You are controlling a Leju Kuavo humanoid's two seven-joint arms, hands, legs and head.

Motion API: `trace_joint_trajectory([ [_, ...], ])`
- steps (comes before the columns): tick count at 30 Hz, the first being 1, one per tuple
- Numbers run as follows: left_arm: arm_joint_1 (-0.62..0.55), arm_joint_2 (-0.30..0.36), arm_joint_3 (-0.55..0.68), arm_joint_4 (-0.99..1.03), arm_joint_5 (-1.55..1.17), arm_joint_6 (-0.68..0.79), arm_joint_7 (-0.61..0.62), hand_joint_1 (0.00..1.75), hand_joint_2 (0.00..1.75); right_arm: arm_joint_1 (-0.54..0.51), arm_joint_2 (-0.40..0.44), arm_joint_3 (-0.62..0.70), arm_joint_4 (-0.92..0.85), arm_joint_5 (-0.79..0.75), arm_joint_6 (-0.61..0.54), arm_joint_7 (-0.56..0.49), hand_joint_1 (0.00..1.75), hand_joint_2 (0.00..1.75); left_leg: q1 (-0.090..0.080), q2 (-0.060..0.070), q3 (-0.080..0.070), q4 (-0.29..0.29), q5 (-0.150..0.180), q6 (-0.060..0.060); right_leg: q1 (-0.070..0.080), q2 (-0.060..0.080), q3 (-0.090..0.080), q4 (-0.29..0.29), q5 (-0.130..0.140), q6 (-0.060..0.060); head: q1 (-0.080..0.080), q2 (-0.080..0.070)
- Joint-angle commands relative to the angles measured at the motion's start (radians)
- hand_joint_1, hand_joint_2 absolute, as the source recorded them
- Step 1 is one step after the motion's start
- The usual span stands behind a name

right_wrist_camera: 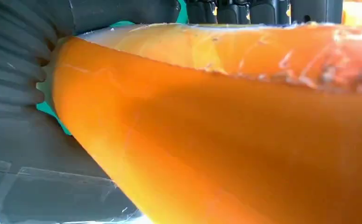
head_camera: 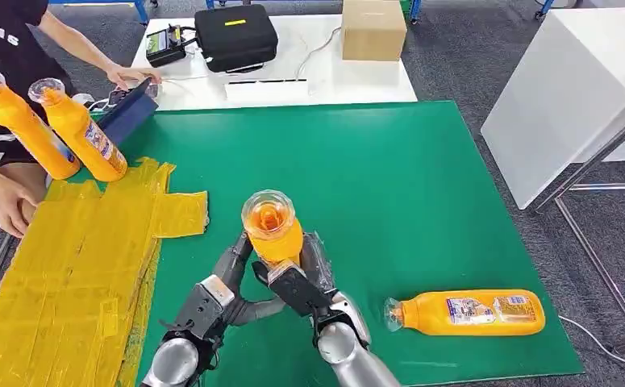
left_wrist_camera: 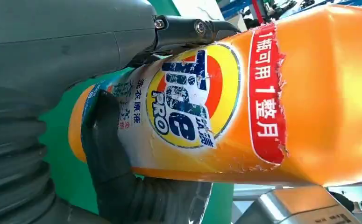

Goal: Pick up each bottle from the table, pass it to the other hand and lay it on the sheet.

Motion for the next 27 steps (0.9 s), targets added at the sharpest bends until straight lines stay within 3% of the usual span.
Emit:
trace_joint_trajectory([
  [1, 0.025, -0.015, 0.031, 0.059, 0.126, -0.057, 0.001, 0.0, 1.75, -0.081, 0.024, 0.163, 0.128, 0.054, 0.026, -0.002, 1.75, 1.75, 0.0, 0.007, 0.004, -0.001, -0.002, -0.001, 0.001, 0.005, 0.003, -0.001, 0.0, -0.001, 0.0, 0.0],
  [9, 0.073, 0.017, 0.096, -0.08, 0.233, -0.087, -0.047, 0.0, 1.75, -0.072, 0.003, 0.133, 0.129, 0.007, -0.001, -0.022, 1.75, 1.75, 0.002, 0.007, 0.005, 0.0, -0.003, -0.001, 0.002, 0.004, 0.004, -0.001, -0.001, -0.001, 0.0, 0.0],
  [27, 0.068, 0.009, 0.101, -0.102, 0.202, -0.023, -0.048, 0.0, 1.75, -0.071, 0.016, 0.097, 0.225, 0.057, -0.055, -0.017, 1.75, 1.75, 0.001, 0.003, 0.003, -0.001, -0.001, -0.001, 0.001, 0.001, 0.003, -0.001, -0.001, -0.001, 0.0, 0.0],
])
